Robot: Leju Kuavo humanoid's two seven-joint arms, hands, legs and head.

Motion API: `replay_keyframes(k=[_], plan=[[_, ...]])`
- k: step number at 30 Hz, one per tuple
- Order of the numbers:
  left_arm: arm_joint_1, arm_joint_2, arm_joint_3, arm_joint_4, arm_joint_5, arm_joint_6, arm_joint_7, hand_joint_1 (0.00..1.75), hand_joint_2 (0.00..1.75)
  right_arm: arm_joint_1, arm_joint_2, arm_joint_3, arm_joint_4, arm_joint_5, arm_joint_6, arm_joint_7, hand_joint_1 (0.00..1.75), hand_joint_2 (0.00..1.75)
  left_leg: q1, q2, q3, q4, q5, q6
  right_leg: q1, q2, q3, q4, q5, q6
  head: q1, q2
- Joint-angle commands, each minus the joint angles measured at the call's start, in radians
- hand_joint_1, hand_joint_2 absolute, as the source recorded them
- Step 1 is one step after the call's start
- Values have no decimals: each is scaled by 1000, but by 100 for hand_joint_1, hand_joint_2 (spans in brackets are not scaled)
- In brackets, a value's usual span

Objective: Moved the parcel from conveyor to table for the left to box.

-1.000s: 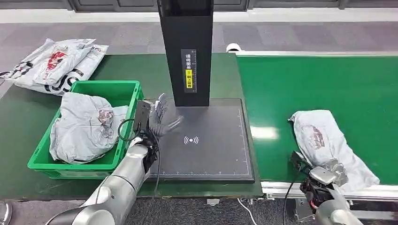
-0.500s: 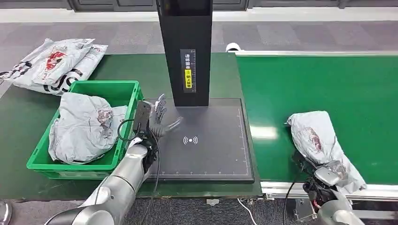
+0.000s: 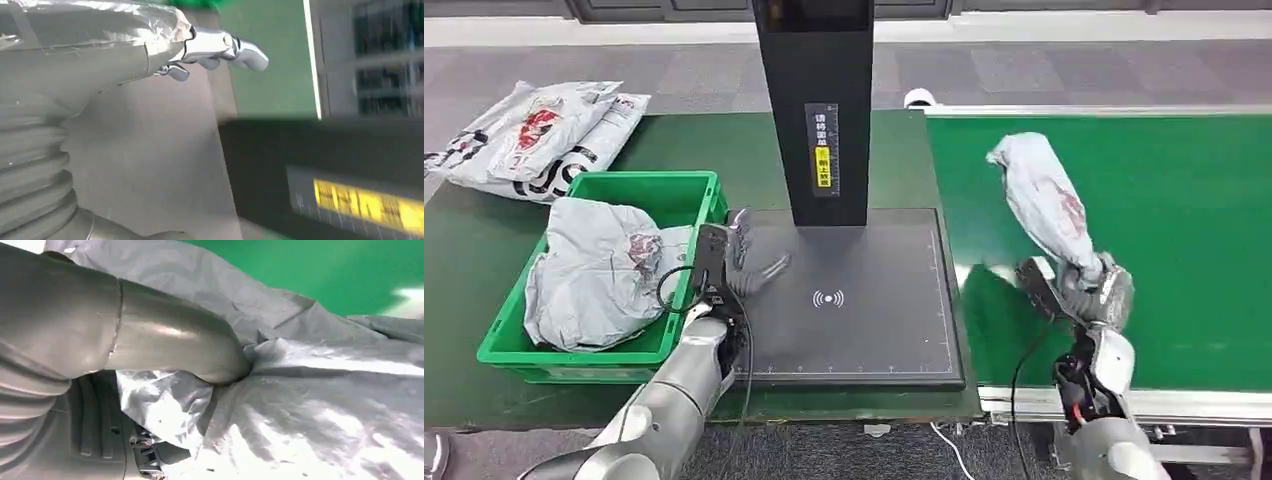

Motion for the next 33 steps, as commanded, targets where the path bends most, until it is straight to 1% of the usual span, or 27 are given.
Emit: replay_keyframes(k=[1,2,3,4,5,6,7,8,9,10,12,13,14,15,16,17,18,19,21,24,26,27,28,29,31,33], plan=[[-21,54,-19,-12,5,93,-39,0,175,63,294,327,-316,-93,5,-43,175,175,1,7,0,0,-1,-1,2,6,-2,0,1,-1,0,0],[-17,52,-23,-19,3,95,-49,0,175,94,309,381,-344,-62,5,-16,175,175,2,9,1,-1,-1,-2,2,8,-2,0,1,-2,0,0],[-16,52,-25,-21,2,98,-52,0,175,102,311,407,-341,-62,5,2,175,175,2,6,0,-1,0,-2,3,5,-2,0,1,-2,0,0],[-15,52,-30,-21,1,98,-53,0,175,113,301,468,-339,-113,5,2,175,175,3,9,2,-2,-1,-2,3,8,-2,-1,1,-2,0,0],[-15,52,-37,-24,-5,110,-66,0,175,111,293,521,-299,-87,11,37,175,175,2,7,1,-2,0,-2,2,6,-2,0,0,-2,0,0],[-16,51,-42,-30,-8,125,-77,0,175,98,294,569,-245,-122,41,38,175,175,3,5,0,-1,0,-2,3,4,-2,0,0,-2,0,0],[-17,50,-43,-41,-3,126,-81,0,175,78,299,594,-197,-161,95,29,175,175,3,7,1,-2,0,-2,2,6,-2,-1,1,-2,0,0],[-16,47,-54,-64,-2,133,-81,0,175,56,299,637,-119,-163,141,32,175,175,4,5,-1,-1,0,-2,3,4,-3,0,0,-2,0,0],[-17,46,-60,-69,4,127,-81,0,175,46,305,658,-59,-185,209,36,175,175,4,6,0,-1,0,-1,3,6,-3,-1,1,-2,0,0],[-20,46,-63,-68,8,126,-81,0,175,50,306,670,-39,-201,197,27,175,175,4,6,-1,-1,0,-2,3,5,-3,-1,1,-1,0,0],[-17,45,-72,-75,20,120,-81,0,175,51,296,704,11,-239,256,13,175,175,4,6,0,-2,0,-1,3,5,-2,-2,1,-1,0,0],[-8,43,-84,-88,30,127,-81,0,175,69,279,739,26,-249,340,30,175,175,4,4,0,-2,1,-1,3,2,-1,-2,0,-1,0,0],[-3,43,-90,-97,40,132,-81,0,175,76,271,753,41,-256,362,26,175,175,4,4,1,-3,1,-1,3,2,0,-3,1,-1,0,0],[2,42,-93,-107,57,129,-81,0,175,82,257,776,68,-243,396,47,175,175,4,0,-1,-2,1,-1,2,-1,-1,-2,0,-1,0,0],[15,40,-105,-130,78,130,-81,0,175,87,239,800,102,-223,420,85,175,175,4,-1,1,-3,1,-1,2,-2,1,-3,0,-1,0,0],[18,40,-110,-132,82,130,-81,0,175,94,234,804,105,-222,413,83,175,175,4,0,2,-4,1,-1,3,-2,2,-5,0,-1,0,0],[16,39,-125,-129,91,136,-81,0,175,107,229,789,113,-241,411,93,5,175,4,-1,1,-3,1,-1,2,-2,2,-4,0,-1,0,0],[8,34,-135,-124,97,136,-81,0,175,114,218,809,121,-213,442,144,0,175,3,-1,2,-4,1,-1,2,-2,2,-5,0,-1,0,0],[0,31,-136,-117,100,141,-81,0,175,121,217,803,113,-218,443,146,0,175,3,-3,-1,-2,1,-1,1,-4,0,-2,-1,-1,0,0],[-2,31,-136,-113,101,142,-81,0,175,117,221,804,108,-218,447,146,0,175,3,-3,1,-2,1,-1,2,-3,1,-3,-1,-1,0,0],[-7,33,-137,-105,105,141,-81,0,175,121,222,795,95,-226,456,159,0,175,3,-2,2,-2,1,-1,1,-3,2,-3,0,-1,0,0],[-12,33,-136,-97,108,145,-81,0,175,127,219,795,80,-218,466,186,0,175,3,-3,2,-2,2,-1,2,-4,2,-4,0,-1,0,0],[-20,31,-140,-88,108,146,-81,0,175,140,216,801,60,-191,473,226,0,0,3,-2,2,-3,2,-1,2,-3,2,-5,1,-1,0,0],[-20,29,-142,-91,107,151,-81,0,175,159,216,782,34,-204,458,228,0,0,3,-2,3,-4,3,-1,2,-4,3,-5,1,-1,0,0],[7,27,-159,-150,131,166,-81,0,175,209,185,769,-40,-175,455,263,0,0,3,-3,3,-4,3,-1,2,-5,3,-6,2,-1,0,0],[52,31,-195,-241,160,194,-81,0,175,246,167,741,-92,-183,430,249,0,0,3,-4,5,-4,3,-1,2,-5,6,-6,0,-1,0,0]])
